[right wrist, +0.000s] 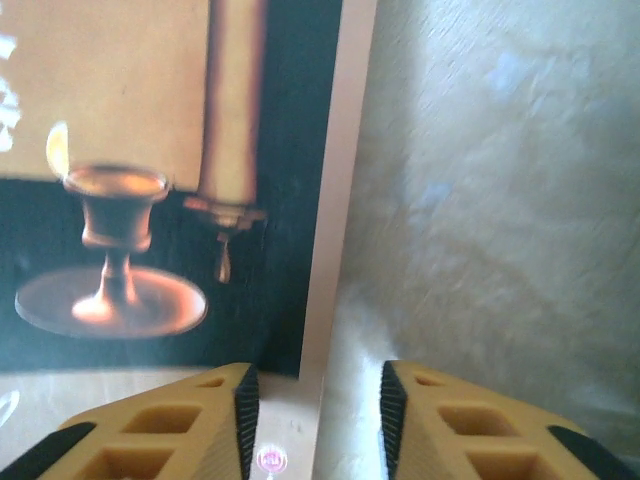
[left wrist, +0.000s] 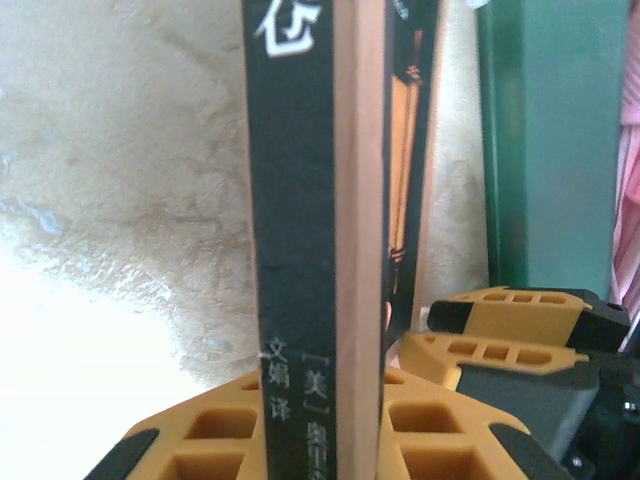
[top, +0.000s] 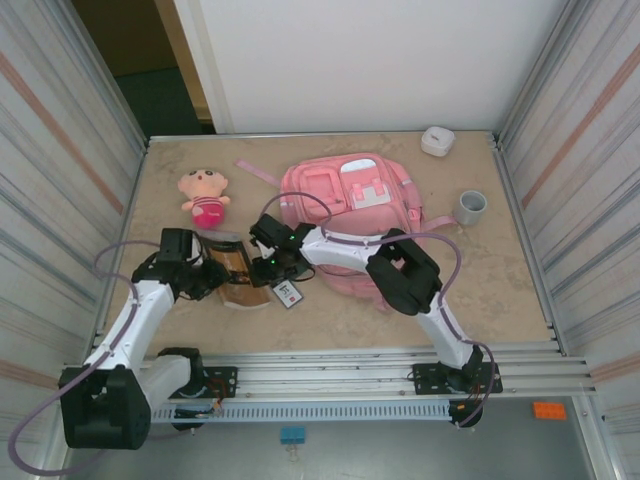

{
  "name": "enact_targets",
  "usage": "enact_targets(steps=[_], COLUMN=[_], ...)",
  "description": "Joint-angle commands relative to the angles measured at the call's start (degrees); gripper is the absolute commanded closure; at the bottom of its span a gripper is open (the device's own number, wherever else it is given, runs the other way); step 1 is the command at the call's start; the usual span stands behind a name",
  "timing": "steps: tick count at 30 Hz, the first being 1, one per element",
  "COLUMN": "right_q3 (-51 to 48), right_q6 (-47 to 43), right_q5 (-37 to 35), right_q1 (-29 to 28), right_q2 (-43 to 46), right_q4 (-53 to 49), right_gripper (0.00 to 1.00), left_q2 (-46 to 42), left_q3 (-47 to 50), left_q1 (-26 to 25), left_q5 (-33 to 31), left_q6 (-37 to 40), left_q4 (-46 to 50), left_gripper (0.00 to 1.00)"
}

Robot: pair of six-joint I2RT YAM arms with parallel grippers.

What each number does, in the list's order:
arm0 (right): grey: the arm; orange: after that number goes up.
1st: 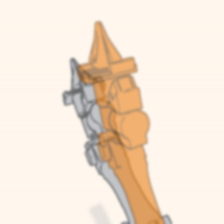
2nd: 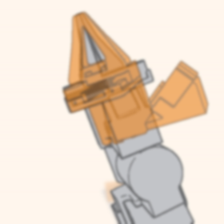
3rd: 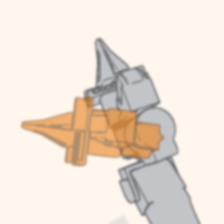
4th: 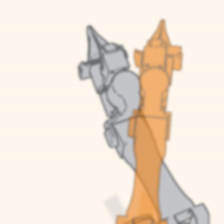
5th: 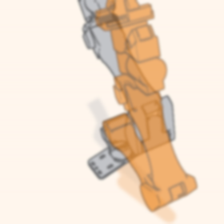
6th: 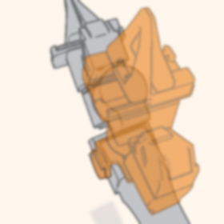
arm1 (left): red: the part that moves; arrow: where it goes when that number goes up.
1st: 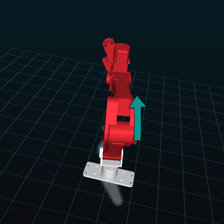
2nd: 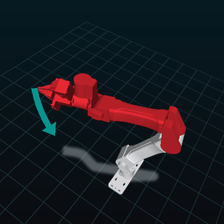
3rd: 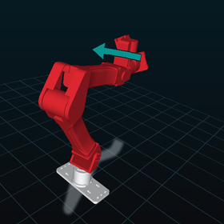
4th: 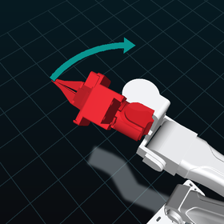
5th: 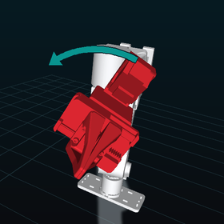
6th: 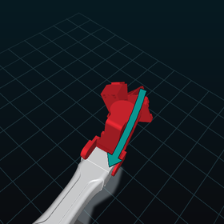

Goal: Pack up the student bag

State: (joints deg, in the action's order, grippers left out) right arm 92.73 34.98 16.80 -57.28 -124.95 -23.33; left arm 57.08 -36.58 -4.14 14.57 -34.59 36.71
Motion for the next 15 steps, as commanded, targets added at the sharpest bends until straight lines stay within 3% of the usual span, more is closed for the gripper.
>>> enact_targets(steps=[1, 8, 12, 15], right_q3=[-4.28, -17.81, -26.07, -31.48], right_q6=[2.90, 0.00, -2.37, -5.12], right_q5=[2.35, -0.28, -5.10, -8.63], right_q1=[0.41, 1.20, 1.29, 1.46], right_q2=[9.03, 25.06, 35.72, 43.94], right_q4=[9.95, 19.27, 22.36, 23.00], right_gripper=[0.59, 0.59, 0.54, 0.52], left_q2=[-4.51, -14.63, -19.34, -21.84], left_q3=[-3.95, -6.39, -6.11, -3.96], left_q1=[-3.55, -8.24, -8.33, -8.34], left_q5=[-4.99, 0.21, 12.42, 23.44], left_q6=[6.88, 14.35, 18.48, 18.93], left_q4=[2.61, -0.10, -7.81, -19.73], left_gripper=[0.96, 1.00, 1.00, 1.00])
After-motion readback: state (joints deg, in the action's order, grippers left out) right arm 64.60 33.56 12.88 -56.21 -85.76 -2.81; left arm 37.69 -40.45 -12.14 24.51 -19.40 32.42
